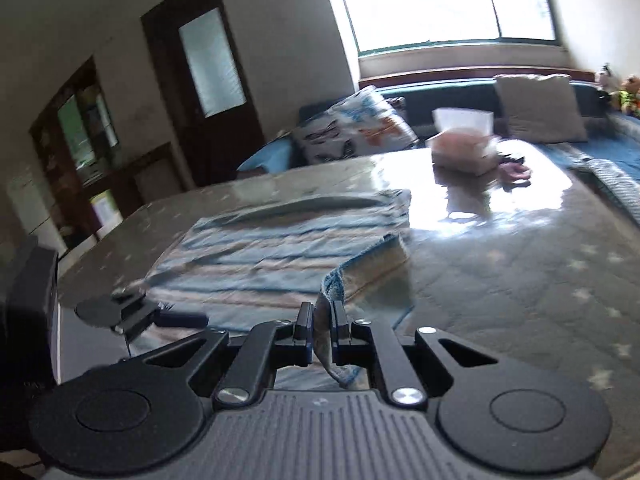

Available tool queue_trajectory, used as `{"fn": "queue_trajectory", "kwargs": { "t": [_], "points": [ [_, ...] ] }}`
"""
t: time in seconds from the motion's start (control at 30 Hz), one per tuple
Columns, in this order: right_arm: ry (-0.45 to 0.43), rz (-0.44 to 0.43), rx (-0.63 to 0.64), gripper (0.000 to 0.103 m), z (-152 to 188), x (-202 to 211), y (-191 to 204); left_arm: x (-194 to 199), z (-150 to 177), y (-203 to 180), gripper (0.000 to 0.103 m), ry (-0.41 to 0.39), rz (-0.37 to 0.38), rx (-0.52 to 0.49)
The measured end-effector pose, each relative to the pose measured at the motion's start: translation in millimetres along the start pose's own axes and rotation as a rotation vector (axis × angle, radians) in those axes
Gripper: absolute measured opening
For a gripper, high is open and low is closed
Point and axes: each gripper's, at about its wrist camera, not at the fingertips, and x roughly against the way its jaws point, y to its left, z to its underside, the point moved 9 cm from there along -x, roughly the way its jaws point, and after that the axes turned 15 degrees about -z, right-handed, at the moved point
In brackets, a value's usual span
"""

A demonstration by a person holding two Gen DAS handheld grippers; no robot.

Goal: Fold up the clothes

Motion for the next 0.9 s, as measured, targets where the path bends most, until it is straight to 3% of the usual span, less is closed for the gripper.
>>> {"fn": "queue_trajectory", "kwargs": {
  "t": [0.3,0.43,0.63,0.9],
  "points": [
    [0.117,-0.095,-0.037,0.012,36,-49,12,-1,9,20,0.098,0.021,-0.033,0.054],
    [0.131,-0.117,-0.016,0.014,32,-47,14,1,14,33,0.098,0.031,-0.057,0.087],
    [0.138,-0.007,0.017,0.018,14,-67,-21,6,24,70,0.098,0.050,-0.131,0.175],
    [0.153,0.117,0.053,0.018,-5,-95,-63,26,55,140,0.095,0.094,-0.293,0.311]
  ]
}}
